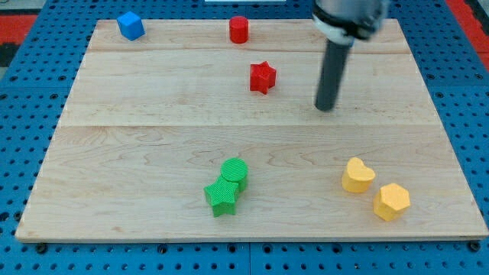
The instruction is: Move the yellow heart above the yellow hexagon
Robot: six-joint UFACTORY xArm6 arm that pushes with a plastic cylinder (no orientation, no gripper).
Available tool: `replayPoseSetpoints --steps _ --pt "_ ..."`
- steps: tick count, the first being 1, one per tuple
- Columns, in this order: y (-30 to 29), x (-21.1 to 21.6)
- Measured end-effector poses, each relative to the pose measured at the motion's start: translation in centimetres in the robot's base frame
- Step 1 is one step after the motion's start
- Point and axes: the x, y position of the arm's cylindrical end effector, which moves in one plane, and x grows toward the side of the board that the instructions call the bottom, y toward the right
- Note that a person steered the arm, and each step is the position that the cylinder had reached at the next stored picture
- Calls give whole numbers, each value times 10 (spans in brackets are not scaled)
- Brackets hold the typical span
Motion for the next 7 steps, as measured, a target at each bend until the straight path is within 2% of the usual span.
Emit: replayPoseSetpoints --steps 1,2,3,4,6,7 --pt "117 43" --pt "127 122" --pt "106 154" --pt "29 124" --pt "-115 34" --pt "-101 66"
